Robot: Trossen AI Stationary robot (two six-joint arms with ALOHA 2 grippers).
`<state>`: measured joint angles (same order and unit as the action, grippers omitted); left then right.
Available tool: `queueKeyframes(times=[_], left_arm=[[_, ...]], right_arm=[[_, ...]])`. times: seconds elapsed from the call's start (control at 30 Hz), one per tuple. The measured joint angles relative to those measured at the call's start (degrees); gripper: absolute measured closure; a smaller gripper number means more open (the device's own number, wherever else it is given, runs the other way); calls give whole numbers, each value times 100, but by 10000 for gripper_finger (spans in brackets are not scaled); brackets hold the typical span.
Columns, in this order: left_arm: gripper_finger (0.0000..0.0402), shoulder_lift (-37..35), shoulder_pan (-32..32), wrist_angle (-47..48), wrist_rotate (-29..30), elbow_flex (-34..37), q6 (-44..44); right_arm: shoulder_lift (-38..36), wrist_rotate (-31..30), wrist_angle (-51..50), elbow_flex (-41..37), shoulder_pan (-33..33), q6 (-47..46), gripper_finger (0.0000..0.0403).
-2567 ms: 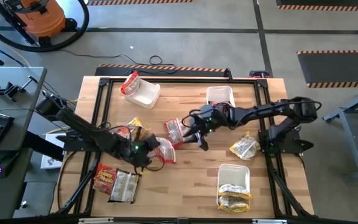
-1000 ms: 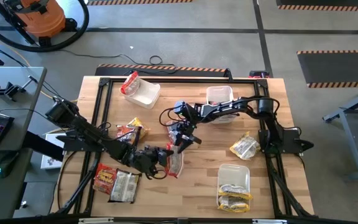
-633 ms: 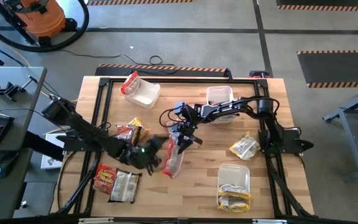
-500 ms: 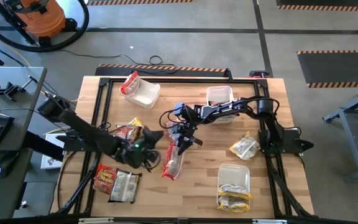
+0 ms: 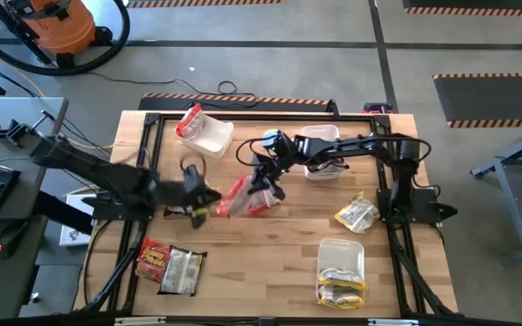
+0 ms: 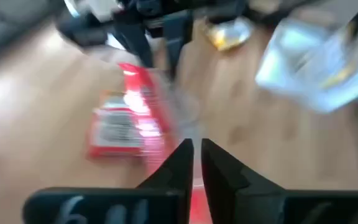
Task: Sort Maruchan noodles
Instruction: Put the orange noodle pack into the top left white bin
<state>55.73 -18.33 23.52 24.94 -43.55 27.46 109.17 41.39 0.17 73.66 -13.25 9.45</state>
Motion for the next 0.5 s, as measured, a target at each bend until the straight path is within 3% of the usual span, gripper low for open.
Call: queueKeyframes(times=[0.1,0.23,0.5], left_arm=[[385,-387,600,43,-998,0,732],[366,-577,1205,410,-1931,-75,401],[257,33,1821,1755,-1951,-987,-695]], right_arm=[[-179,-1005,3,1,27,114,383],[-266,-1529,154,1,42,97,383],[-274,-1786,779,8,63,-58,383]])
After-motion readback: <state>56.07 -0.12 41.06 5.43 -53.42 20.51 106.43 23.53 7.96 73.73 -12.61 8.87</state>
